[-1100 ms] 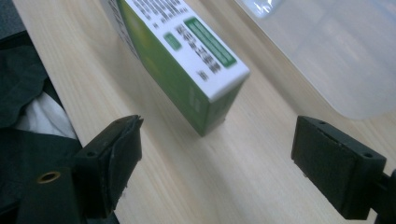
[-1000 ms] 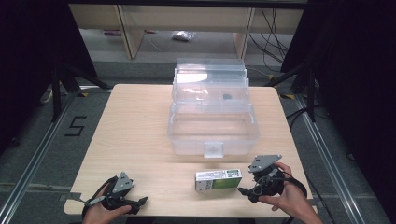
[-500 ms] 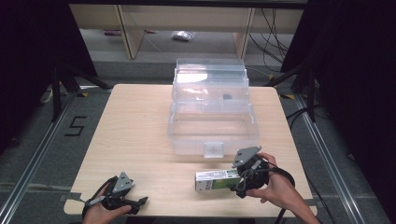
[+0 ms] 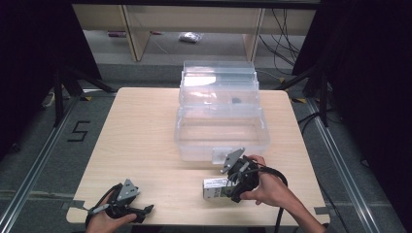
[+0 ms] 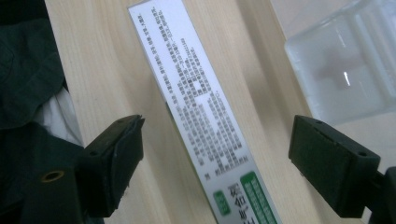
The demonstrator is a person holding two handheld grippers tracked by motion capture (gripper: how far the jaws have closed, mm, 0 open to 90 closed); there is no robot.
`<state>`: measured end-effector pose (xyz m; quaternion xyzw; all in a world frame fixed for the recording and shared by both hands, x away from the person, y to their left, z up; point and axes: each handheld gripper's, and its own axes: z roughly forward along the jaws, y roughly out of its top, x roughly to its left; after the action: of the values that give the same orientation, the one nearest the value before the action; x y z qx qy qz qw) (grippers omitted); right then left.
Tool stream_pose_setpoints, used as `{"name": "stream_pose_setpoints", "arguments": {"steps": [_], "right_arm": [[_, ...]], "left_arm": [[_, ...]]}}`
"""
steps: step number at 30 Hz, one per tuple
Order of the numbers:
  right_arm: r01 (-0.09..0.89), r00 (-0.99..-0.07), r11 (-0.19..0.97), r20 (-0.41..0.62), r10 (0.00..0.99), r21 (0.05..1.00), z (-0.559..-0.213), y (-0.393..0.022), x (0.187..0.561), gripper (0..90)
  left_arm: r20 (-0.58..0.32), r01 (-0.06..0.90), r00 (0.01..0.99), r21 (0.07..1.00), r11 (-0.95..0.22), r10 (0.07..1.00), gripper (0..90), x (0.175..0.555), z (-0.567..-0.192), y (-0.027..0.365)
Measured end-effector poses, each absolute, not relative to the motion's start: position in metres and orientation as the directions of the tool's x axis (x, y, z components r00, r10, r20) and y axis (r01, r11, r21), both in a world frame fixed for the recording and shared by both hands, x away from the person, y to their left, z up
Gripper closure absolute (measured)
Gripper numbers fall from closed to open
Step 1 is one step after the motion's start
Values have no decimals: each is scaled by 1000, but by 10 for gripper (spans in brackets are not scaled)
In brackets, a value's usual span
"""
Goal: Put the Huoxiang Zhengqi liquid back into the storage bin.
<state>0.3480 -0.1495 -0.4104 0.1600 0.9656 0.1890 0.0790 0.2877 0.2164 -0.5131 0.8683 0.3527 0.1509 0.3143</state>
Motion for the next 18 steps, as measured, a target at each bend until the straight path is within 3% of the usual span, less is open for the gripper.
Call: {"name": "stream_pose_setpoints", "arguments": {"steps": [12,18], "right_arm": [[232,-961,923,-77,267,308,-425,-133,358,240],[217,-968,946,-76,241,240,-432,-131,360,327]], "left_arm": [[41,517,706,652,-554,707,158,288,-513,217],[40,517,707,652,-555,706,157,288,-513,217]]}}
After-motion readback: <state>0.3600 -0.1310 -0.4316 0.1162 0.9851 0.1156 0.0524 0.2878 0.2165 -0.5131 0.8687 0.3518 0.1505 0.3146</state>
